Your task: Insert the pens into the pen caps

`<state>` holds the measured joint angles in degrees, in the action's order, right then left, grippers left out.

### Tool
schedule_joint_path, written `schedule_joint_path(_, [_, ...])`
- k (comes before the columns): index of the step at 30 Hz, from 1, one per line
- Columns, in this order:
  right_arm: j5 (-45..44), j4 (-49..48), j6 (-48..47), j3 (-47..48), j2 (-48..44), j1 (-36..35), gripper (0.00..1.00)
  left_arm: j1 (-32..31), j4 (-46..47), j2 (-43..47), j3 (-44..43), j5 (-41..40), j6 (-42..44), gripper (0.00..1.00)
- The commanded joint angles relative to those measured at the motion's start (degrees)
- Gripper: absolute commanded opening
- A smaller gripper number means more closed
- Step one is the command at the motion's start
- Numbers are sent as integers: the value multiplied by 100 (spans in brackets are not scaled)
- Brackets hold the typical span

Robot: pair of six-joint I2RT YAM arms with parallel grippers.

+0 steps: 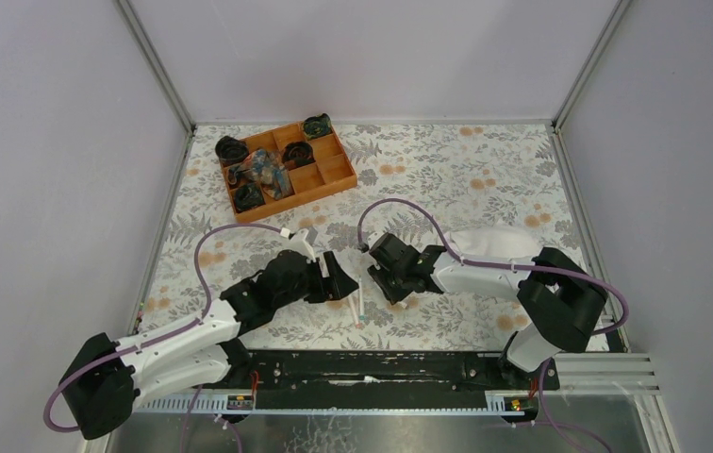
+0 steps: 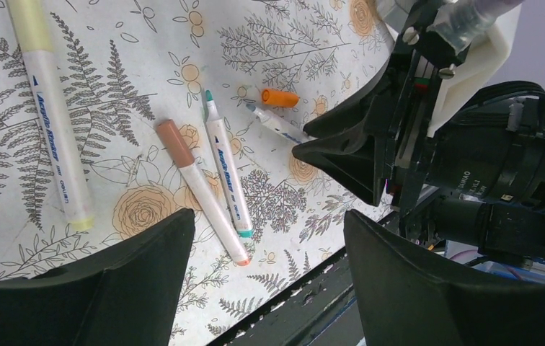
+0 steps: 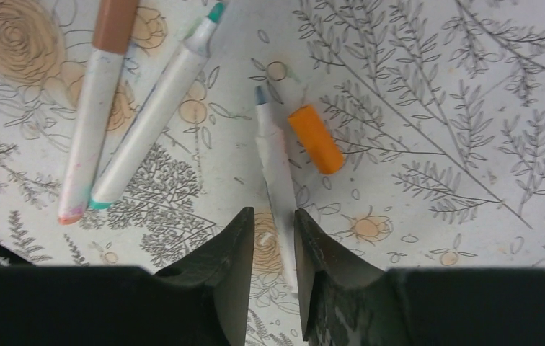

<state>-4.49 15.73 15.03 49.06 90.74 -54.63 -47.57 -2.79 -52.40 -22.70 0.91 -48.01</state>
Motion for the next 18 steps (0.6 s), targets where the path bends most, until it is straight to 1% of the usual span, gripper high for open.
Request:
schedule_joint_path(1, [559, -87, 125, 94, -30, 38, 32, 19, -29, 107, -108, -203, 101, 75])
schedule_joint_path(8, [531, -181, 203, 98, 210, 40, 32, 27, -111, 387, -59, -446, 38, 75])
schedule_joint_path(10, [518, -225, 209, 134, 256, 39, 31, 29, -164, 533, -43, -525, 50, 76])
schedule_joint_path(11, [505, -246, 210, 147, 271, 39, 27, 29, -197, 604, -49, -555, 62, 76])
schedule_joint_path(15, [581, -222, 255, 275, 285, 40, 5, 29, -293, 842, -78, -591, 105, 76])
schedule_joint_path(16, [620, -212, 291, 307, 241, 38, 1, 28, -311, 892, -91, -584, 112, 76])
schedule_joint_path(18, [663, -188, 409, 366, 85, 40, 0, 29, -333, 1014, -125, -581, 105, 76])
